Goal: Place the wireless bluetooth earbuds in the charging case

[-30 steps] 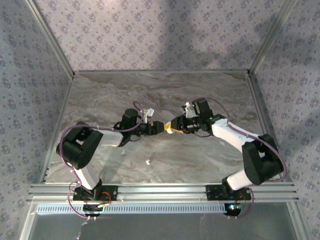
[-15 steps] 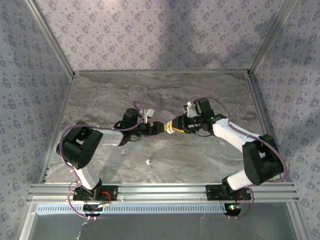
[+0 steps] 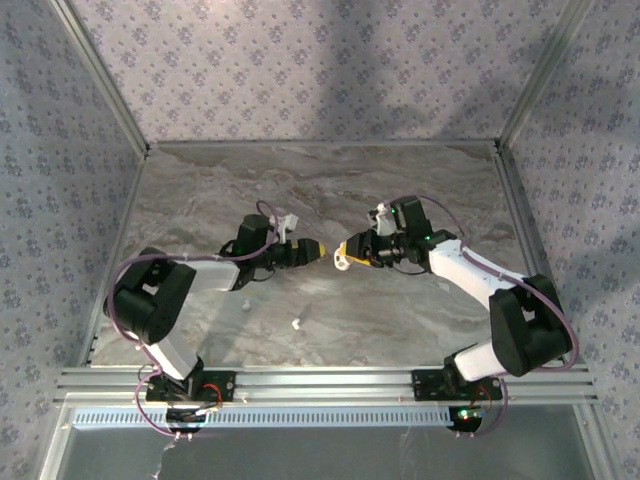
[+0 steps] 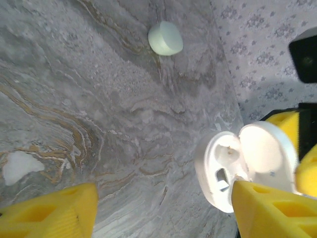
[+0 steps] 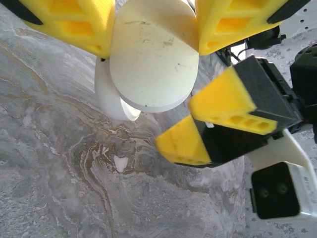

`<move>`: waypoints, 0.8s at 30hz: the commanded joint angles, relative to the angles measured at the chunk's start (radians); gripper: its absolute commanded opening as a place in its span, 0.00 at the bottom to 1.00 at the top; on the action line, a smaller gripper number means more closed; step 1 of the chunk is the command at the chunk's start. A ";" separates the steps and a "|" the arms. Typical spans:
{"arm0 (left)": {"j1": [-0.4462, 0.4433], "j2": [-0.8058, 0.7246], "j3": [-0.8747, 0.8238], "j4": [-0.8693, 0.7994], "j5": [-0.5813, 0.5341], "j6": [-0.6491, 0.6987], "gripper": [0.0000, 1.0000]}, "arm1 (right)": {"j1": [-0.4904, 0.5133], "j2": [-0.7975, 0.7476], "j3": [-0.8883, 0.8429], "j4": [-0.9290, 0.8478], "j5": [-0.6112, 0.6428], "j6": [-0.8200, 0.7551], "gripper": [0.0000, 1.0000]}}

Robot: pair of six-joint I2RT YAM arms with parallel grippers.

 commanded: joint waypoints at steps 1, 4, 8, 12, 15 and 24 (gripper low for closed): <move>0.004 -0.056 -0.017 0.025 0.004 0.026 0.66 | -0.005 -0.021 -0.009 -0.014 -0.025 -0.008 0.38; 0.001 -0.064 -0.022 0.056 0.031 0.019 0.49 | -0.004 -0.010 -0.013 0.002 -0.028 -0.002 0.38; -0.018 -0.051 -0.010 0.071 0.053 0.015 0.26 | 0.006 0.018 -0.019 0.034 -0.037 0.017 0.38; -0.042 -0.034 0.013 0.039 0.057 0.034 0.09 | 0.018 0.056 -0.032 0.106 -0.059 0.059 0.39; -0.059 -0.018 0.020 0.031 0.042 0.042 0.05 | 0.021 0.089 -0.042 0.167 -0.079 0.094 0.39; -0.079 0.034 0.040 0.021 0.033 0.041 0.03 | 0.035 0.173 -0.058 0.301 -0.118 0.167 0.39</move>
